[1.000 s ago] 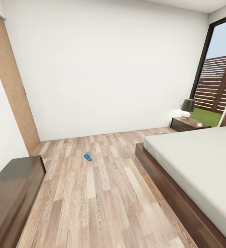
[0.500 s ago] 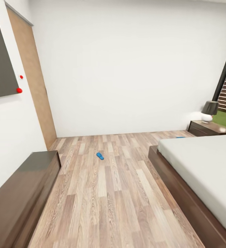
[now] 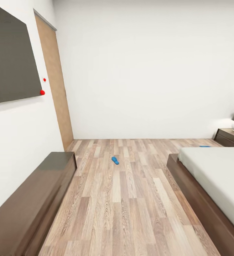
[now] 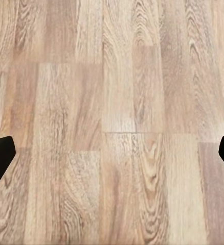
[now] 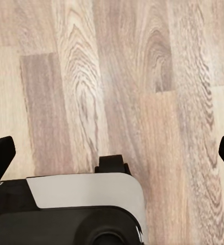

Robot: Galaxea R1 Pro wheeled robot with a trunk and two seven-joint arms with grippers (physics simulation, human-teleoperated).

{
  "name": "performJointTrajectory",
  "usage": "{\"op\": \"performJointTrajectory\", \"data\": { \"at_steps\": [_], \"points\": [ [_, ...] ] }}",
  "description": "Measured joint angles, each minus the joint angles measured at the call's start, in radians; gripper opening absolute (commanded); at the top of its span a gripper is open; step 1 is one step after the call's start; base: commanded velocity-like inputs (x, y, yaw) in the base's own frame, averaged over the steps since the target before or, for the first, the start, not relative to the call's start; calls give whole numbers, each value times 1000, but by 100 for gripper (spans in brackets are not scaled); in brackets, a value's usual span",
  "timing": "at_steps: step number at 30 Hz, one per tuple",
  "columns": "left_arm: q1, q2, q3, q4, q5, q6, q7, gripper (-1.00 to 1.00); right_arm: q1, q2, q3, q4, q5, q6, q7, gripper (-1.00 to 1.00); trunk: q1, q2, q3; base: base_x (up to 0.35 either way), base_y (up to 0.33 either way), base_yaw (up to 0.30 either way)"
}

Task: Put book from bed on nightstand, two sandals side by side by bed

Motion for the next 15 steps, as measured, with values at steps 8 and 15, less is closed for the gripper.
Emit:
{"op": "performJointTrajectory", "data": {
  "at_steps": [8,15],
  "points": [
    [0,-1,-1,0,0,0,-1,100,0,0,0,3,1,-64,0,100,0,0,0,0,0,19],
    [22,-7,-5,18,-5,9,-1,100,0,-4,0,6,0,-77,6,100,0,0,0,0,0,0]
  ]
}}
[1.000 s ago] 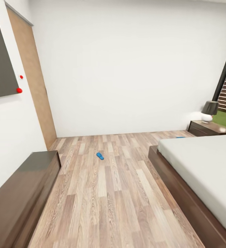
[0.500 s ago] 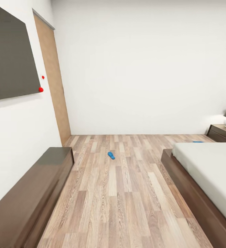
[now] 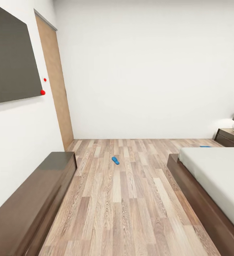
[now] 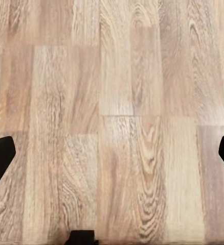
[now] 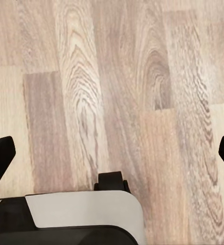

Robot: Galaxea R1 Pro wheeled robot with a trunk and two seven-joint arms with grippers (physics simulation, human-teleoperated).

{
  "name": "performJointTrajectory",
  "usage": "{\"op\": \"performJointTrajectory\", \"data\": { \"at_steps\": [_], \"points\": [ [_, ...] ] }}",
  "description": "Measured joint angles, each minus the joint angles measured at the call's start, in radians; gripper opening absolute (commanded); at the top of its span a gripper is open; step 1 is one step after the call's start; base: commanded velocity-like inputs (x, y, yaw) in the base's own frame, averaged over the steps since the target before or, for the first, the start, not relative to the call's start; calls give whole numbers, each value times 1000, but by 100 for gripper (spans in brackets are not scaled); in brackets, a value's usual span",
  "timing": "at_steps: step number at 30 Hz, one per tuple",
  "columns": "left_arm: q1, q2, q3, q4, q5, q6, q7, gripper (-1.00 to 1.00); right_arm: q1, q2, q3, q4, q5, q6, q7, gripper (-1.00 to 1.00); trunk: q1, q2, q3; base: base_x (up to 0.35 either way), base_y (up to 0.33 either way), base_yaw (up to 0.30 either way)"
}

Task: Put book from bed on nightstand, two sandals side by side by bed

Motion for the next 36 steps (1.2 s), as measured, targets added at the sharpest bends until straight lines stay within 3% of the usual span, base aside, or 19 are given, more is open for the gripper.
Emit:
{"op": "performJointTrajectory", "data": {
  "at_steps": [9,23,31,32,36],
  "points": [
    [35,0,1,33,-5,0,-1,100,0,-1,-1,33,0,-2,0,100,0,0,0,37,0,0],
    [26,-10,3,50,-5,-3,0,100,0,5,1,86,2,-14,-1,100,-1,0,0,299,0,0],
    [19,-21,3,7,-5,-4,0,100,0,5,-1,78,5,-4,-1,100,-1,0,0,320,0,0],
    [15,-21,3,-55,-3,-5,0,100,0,3,-2,72,5,-10,-1,100,-1,0,0,321,0,0],
    [12,-22,3,-76,0,-7,0,100,0,0,-2,53,4,-16,-3,100,-1,0,0,322,0,0]
  ]
}}
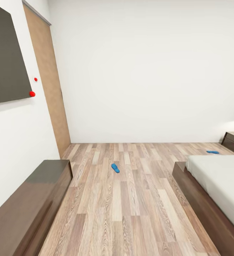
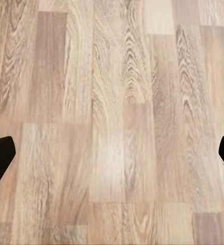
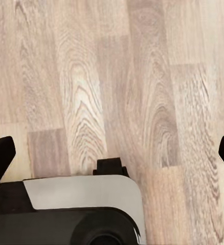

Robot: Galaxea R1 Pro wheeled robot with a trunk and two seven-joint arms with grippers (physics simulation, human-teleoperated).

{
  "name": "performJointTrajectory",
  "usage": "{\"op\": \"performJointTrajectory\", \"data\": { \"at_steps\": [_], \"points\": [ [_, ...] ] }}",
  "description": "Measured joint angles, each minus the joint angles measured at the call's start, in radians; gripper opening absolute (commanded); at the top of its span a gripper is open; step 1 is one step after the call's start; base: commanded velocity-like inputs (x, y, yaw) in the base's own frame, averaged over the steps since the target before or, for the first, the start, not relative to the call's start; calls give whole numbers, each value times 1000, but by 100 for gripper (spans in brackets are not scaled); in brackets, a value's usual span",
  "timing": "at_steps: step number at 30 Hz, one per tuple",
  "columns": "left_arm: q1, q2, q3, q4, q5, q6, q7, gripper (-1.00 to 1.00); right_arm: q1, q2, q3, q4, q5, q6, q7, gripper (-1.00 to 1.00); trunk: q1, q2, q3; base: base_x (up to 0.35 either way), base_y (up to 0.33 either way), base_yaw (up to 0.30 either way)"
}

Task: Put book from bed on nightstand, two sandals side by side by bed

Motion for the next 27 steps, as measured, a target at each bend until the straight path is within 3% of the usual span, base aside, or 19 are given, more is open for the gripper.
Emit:
{"op": "performJointTrajectory", "data": {
  "at_steps": [27],
  "points": [
    [-1,4,0,68,0,-1,-3,100,0,-3,-7,3,-6,-1,-1,100,0,0,0,322,0,0]
  ]
}}
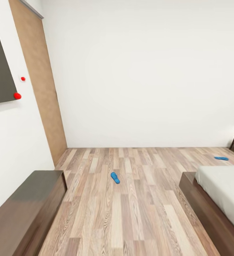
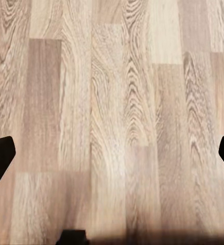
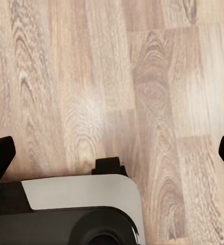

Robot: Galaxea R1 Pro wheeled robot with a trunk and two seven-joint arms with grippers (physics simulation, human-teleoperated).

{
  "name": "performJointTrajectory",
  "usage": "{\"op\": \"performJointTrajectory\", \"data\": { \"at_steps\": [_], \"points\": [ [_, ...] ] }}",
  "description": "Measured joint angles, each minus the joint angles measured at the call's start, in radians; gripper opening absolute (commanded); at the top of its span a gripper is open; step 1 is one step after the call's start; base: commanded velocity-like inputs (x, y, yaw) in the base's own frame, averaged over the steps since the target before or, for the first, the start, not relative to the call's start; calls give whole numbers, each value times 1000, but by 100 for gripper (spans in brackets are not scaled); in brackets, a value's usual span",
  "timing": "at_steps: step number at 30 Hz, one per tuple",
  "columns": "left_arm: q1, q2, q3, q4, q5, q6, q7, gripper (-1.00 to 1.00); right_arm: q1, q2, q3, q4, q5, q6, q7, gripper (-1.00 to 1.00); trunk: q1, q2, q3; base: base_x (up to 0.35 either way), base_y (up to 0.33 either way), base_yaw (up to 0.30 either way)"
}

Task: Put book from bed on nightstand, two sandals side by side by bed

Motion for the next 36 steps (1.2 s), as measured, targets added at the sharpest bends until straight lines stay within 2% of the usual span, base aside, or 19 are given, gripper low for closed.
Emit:
{"op": "performJointTrajectory", "data": {
  "at_steps": [16,36],
  "points": [
    [0,0,0,0,0,0,1,100,0,0,0,0,2,-1,-1,100,0,0,0,322,-13,-90],
    [0,0,0,1,0,0,1,100,0,0,0,-1,2,-1,2,100,0,0,15,275,-153,-224]
  ]
}}
